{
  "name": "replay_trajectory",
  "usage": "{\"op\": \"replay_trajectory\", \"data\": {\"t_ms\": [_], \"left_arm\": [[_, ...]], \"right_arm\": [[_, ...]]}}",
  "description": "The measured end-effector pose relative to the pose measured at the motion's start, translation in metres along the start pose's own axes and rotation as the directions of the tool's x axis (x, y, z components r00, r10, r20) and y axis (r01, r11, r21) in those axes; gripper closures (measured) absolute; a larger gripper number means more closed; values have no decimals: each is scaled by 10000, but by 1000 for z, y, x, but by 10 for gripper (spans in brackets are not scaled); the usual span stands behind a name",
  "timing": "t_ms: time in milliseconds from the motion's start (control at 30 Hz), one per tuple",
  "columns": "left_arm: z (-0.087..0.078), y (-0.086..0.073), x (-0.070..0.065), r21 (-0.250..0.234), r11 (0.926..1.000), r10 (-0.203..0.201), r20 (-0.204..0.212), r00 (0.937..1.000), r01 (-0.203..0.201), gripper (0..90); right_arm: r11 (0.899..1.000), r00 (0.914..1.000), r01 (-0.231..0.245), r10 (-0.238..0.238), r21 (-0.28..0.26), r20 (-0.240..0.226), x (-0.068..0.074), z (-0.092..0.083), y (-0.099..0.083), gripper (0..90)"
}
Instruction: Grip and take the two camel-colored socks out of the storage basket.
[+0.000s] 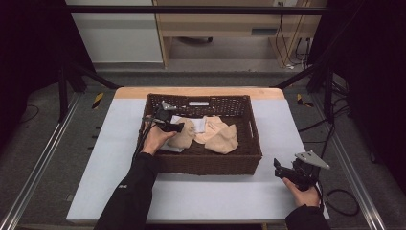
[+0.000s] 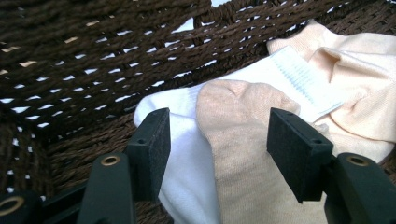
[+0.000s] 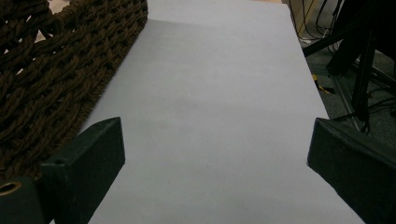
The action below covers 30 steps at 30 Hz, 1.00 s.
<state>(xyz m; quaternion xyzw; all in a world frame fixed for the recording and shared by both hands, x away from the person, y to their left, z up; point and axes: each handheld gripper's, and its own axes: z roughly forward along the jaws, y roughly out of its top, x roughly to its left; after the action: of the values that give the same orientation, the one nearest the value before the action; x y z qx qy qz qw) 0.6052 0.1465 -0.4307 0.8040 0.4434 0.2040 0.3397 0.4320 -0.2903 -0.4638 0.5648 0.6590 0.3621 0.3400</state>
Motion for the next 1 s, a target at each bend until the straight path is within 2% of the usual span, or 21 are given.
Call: {"op": "replay_trajectory", "data": {"t_ms": [133,233,267,300,367,400,467,533,633,733,833,1000], "left_arm": [[4,-2,1,382,9992,147,80,9999,-150,415],[4,-2,0,527,9984,190,143,9997,-198,472],[3,-2,-1,520,9986,121,200,9997,-131,535],[3,-2,-1,567,9983,152,268,9995,-167,535],[4,-2,-3,760,9968,205,410,9989,-235,609],[4,-2,-4,819,9964,173,478,9987,-212,609],[3,-2,-4,929,9955,122,597,9981,-177,673],[2,-2,-4,1016,9946,120,711,9974,-192,782],[-1,0,-5,999,9948,124,834,9964,-207,832],[-6,2,-5,693,9972,218,806,9965,-275,850],[-15,6,-5,-104,9996,263,800,9964,-256,856],[-29,11,-9,-1257,9912,511,748,9959,-414,858]], "right_arm": [[10000,10000,-51,50,21,6,0,0,0,46],[10000,10000,-43,43,25,0,0,0,0,46],[10000,10000,-16,16,12,27,0,0,0,46],[10000,10000,-16,16,12,27,0,0,0,46],[10000,10000,0,-1,12,21,0,0,0,46],[10000,10000,0,-1,12,21,0,0,0,46],[10000,10000,4,-4,1,23,0,0,0,47],[10000,10000,-60,60,11,30,0,0,0,47],[10000,10000,-54,54,-5,53,0,0,0,47],[10000,10000,-48,48,1,58,0,0,0,47],[10000,10000,-40,40,6,56,0,0,0,47],[10000,10000,6,-6,3,71,-1,0,0,47]]}}
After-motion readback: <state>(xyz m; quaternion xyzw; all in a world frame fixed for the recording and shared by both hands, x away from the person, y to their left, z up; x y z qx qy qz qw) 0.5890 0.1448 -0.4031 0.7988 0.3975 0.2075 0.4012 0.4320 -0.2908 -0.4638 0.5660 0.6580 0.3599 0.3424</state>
